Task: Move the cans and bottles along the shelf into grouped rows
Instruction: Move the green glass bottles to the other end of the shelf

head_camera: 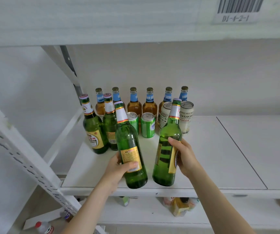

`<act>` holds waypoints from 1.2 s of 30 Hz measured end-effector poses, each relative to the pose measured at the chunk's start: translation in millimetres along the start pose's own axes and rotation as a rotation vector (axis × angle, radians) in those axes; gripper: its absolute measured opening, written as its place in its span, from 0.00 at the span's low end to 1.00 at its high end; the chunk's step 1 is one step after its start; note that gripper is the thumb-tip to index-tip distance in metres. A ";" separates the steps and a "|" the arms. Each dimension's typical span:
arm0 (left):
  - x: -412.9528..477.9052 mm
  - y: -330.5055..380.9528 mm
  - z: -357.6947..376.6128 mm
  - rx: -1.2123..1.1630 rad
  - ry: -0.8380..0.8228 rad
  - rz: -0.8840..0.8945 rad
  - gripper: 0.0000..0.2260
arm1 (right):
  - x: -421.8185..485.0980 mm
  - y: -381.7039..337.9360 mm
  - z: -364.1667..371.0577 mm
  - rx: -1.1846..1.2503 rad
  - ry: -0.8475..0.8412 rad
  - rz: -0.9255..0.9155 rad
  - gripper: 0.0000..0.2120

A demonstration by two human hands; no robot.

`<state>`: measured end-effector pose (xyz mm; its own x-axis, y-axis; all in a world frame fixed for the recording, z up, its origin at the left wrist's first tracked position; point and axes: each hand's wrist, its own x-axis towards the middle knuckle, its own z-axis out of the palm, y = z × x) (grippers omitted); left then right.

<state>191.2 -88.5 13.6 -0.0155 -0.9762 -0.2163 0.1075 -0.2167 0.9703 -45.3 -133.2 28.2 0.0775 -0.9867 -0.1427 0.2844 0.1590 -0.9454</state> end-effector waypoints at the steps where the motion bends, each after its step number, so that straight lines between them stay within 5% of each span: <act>1: -5.3 0.1 -2.5 -0.001 0.004 0.007 0.34 | -6.6 -0.8 -0.8 -0.009 0.009 -0.004 0.26; 10: -68.9 -8.7 -1.0 0.059 -0.033 0.014 0.33 | -73.8 -0.7 -4.3 -0.062 0.080 -0.019 0.29; 15: -92.0 -9.4 15.6 0.060 -0.073 0.005 0.19 | -109.0 -3.0 -17.1 -0.069 0.095 -0.023 0.26; 20: -97.3 -8.4 38.9 0.116 -0.109 0.015 0.33 | -131.6 -17.0 -41.0 -0.063 0.132 -0.042 0.27; 32: -99.7 -10.3 160.4 0.188 -0.134 0.053 0.33 | -156.3 -67.8 -155.1 -0.102 0.157 -0.088 0.28; 36: -102.3 -10.7 217.8 0.189 -0.122 0.083 0.35 | -163.9 -91.9 -201.5 -0.131 0.132 -0.082 0.21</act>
<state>-24.9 11.9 49.0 -0.1356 -0.9820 -0.1314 -0.0744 -0.1222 0.9897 -276.7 7.3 79.4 -0.0695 -0.9933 -0.0927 0.1571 0.0809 -0.9843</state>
